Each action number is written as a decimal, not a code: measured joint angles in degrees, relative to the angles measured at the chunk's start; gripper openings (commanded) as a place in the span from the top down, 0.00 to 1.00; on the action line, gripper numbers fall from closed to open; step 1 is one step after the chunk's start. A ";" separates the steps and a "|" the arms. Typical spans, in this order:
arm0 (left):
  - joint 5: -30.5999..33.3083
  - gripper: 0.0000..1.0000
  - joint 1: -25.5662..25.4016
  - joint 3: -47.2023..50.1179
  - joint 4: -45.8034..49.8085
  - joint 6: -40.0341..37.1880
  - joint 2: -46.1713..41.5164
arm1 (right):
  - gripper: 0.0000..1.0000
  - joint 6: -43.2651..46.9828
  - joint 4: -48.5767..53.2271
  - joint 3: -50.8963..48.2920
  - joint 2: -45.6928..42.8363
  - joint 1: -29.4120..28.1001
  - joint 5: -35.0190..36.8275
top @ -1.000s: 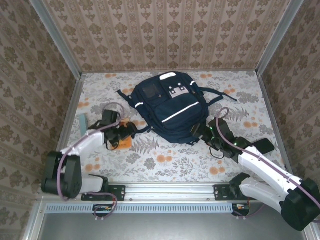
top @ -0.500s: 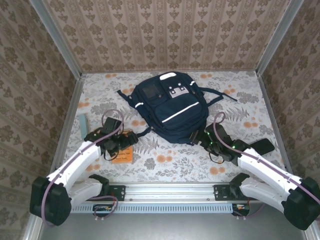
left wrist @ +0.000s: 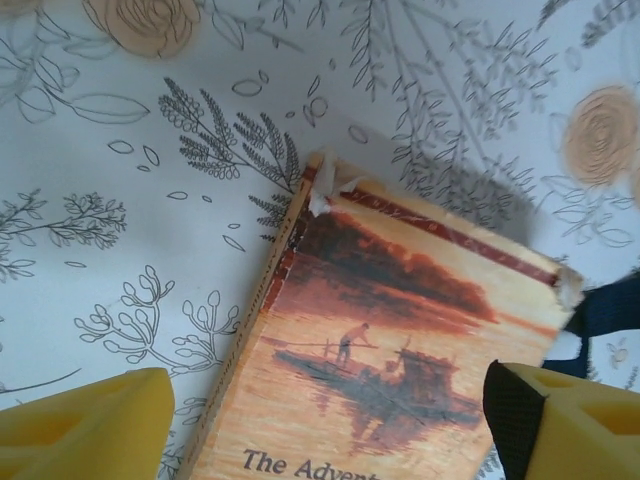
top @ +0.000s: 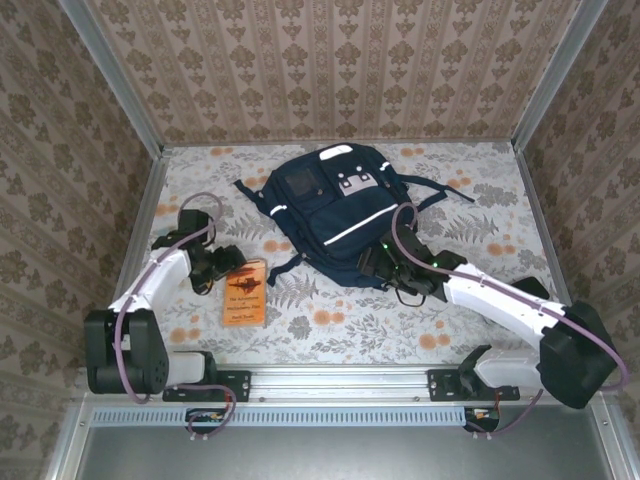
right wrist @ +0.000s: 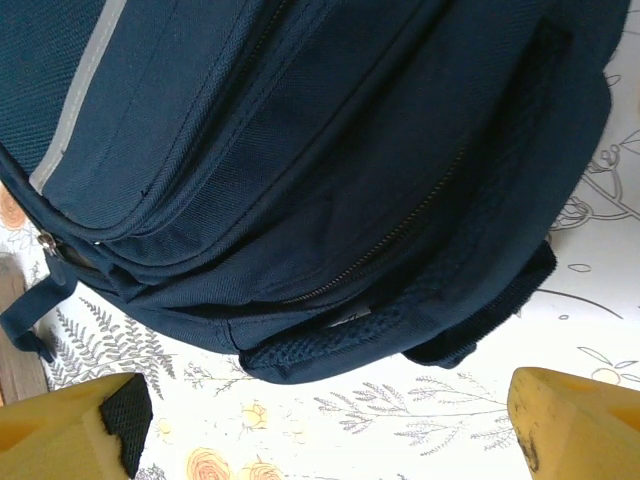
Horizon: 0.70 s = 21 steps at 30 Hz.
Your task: Pack the student bag
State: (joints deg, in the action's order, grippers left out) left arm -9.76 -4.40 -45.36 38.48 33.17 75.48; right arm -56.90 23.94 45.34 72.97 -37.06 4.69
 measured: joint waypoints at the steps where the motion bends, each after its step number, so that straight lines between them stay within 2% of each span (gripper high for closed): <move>1: -0.33 0.28 0.00 0.42 -0.33 -0.28 0.85 | 0.07 0.07 -0.07 0.39 0.94 -0.13 -0.02; 7: -1.11 0.43 -0.26 3.13 -1.75 -1.20 4.33 | 0.07 0.55 -0.11 1.46 4.22 -0.42 -0.44; 11: -0.87 0.48 -2.64 3.80 -2.27 -1.31 5.05 | 0.08 1.16 -0.11 2.05 4.68 -0.81 -0.57; 16: -0.50 0.50 -7.50 4.20 -3.30 -0.59 5.03 | 0.08 1.27 -0.09 2.29 4.66 -1.49 -0.63; 21: -0.07 0.51 -15.76 5.92 -5.66 2.56 3.69 | 0.08 1.29 -0.09 2.29 4.66 -2.29 -0.63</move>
State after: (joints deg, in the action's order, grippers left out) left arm -9.82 -20.16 -39.44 32.82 35.73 79.18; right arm -55.61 23.86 47.64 77.62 -39.35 4.05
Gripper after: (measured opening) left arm 0.490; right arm 0.922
